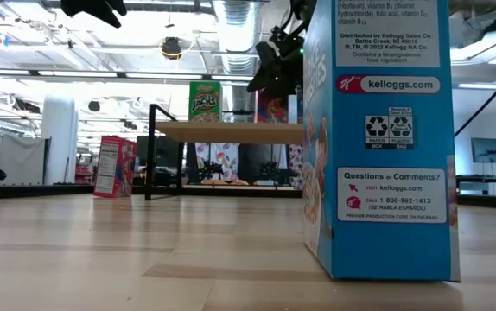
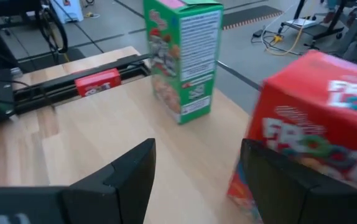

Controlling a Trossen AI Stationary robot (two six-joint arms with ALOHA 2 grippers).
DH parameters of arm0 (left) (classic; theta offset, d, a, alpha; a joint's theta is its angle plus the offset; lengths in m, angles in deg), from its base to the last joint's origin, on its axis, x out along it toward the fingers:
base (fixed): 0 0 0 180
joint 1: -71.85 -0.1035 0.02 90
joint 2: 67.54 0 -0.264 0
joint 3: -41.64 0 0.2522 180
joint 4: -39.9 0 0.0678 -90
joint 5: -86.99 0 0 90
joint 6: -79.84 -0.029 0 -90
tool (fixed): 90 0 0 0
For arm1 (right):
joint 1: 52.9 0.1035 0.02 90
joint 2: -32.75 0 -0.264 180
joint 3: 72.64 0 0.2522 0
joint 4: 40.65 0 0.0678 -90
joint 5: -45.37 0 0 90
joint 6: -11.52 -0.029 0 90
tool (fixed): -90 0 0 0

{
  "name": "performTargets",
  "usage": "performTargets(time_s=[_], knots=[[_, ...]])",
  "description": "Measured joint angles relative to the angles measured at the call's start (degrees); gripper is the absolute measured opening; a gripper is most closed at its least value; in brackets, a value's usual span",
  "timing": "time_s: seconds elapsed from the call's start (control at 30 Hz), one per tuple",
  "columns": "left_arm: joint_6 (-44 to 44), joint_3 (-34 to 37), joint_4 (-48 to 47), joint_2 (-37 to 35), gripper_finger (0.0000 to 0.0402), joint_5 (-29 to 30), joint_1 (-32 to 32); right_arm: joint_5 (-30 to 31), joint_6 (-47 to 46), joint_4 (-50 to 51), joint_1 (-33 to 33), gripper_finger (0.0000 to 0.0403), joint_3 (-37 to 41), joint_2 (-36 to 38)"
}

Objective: Stack cereal on shelf
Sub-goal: Put the middle right red cereal box on the shelf

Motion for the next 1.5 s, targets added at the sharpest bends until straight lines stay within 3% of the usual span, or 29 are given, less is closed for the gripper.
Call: performTargets(time_s=[0.27,0.7,0.83,1.0,1.23,1.37,1.5], knots=[[0.01,0.0,-0.02,0.01,0.0176,-0.02,0.0,-0.01,-0.12,5.29,0.91,0.026,0.02,4.47],[0.01,0.0,-0.01,0.01,0.0176,-0.02,0.01,-0.02,-13.32,5.94,-2.96,0.026,0.0,13.51],[0.01,0.0,-0.02,0.0,0.0176,-0.02,0.0,-0.74,-19.24,6.21,-5.63,0.026,0.0,13.74],[0.01,0.01,-0.02,0.0,0.0176,-0.02,0.0,-5.94,-25.18,6.24,-8.71,0.026,0.0,12.29],[0.01,0.01,-0.02,0.01,0.0176,-0.02,0.01,-6.27,-26.01,6.77,-8.55,0.026,0.0,12.32],[0.01,0.0,-0.02,0.01,0.0176,-0.02,0.0,-3.98,-27.17,11.43,-7.41,0.026,0.0,12.32],[0.0,0.0,0.0,-0.01,0.0176,-0.02,0.0,2.35,-25.66,13.81,-5.91,0.026,0.02,12.28]])
